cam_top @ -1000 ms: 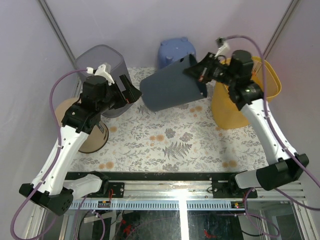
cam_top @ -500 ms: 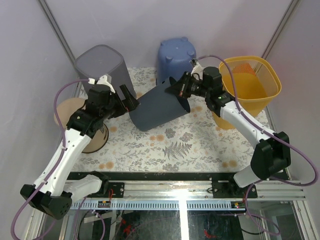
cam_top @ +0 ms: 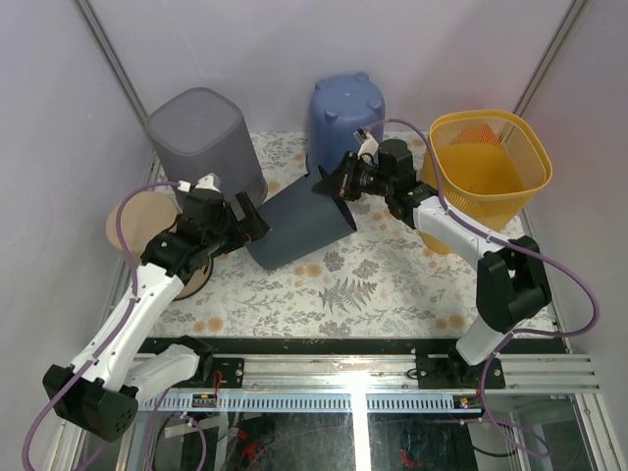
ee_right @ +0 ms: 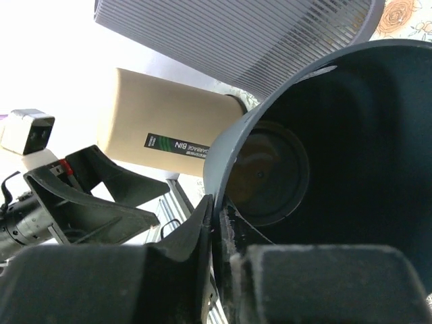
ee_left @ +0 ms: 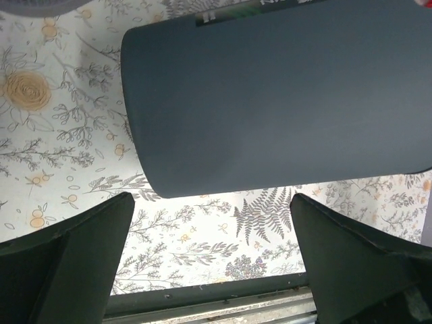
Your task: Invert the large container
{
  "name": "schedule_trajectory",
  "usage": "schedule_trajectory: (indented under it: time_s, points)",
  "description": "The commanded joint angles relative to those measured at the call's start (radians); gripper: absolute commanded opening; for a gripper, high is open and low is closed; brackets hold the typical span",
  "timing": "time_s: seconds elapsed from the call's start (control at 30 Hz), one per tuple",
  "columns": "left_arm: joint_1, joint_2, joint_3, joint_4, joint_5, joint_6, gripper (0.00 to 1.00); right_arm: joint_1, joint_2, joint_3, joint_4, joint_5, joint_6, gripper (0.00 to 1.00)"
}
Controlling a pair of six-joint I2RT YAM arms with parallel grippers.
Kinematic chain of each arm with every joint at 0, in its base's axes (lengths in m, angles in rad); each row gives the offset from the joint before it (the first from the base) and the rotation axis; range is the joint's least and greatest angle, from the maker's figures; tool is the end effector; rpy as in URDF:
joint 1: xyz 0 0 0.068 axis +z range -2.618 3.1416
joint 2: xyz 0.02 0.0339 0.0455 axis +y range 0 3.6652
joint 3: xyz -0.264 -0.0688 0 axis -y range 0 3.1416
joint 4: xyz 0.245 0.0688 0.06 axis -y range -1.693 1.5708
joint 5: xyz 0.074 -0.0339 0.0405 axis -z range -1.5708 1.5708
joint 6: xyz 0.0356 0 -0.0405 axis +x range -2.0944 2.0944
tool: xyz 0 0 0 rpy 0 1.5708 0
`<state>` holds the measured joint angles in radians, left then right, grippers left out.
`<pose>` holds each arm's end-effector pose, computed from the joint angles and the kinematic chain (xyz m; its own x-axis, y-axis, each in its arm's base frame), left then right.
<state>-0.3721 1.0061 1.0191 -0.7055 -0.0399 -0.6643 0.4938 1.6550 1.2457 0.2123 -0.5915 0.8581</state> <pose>0.1936 -0.0740 0.3297 -0.6746 -0.3980 -0.6217 -0.1032 0.8848 -0.4544 0.3361 0.2035 0.3138 -0.7747 0.2963 -0.5587 -0.4417 0.3787 0.8133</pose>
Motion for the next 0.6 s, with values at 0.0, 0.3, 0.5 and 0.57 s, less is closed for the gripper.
schedule_trajectory:
  time_s: [0.0,0.3,0.5,0.57]
  points:
    - [0.006,-0.024,-0.029,0.034,-0.037,-0.033,1.00,0.002,0.051,0.007,0.013,-0.016,-0.033,0.16]
    - [0.008,-0.046,-0.121,0.115,0.009,-0.040,1.00,0.000,0.130,0.094,-0.190,-0.008,-0.131,0.35]
    - [0.022,-0.021,-0.128,0.129,0.002,-0.010,1.00,0.001,0.135,0.160,-0.326,0.020,-0.203,0.48]
    - [0.035,-0.012,-0.122,0.125,-0.005,0.007,1.00,0.001,0.135,0.198,-0.405,0.038,-0.245,0.51]
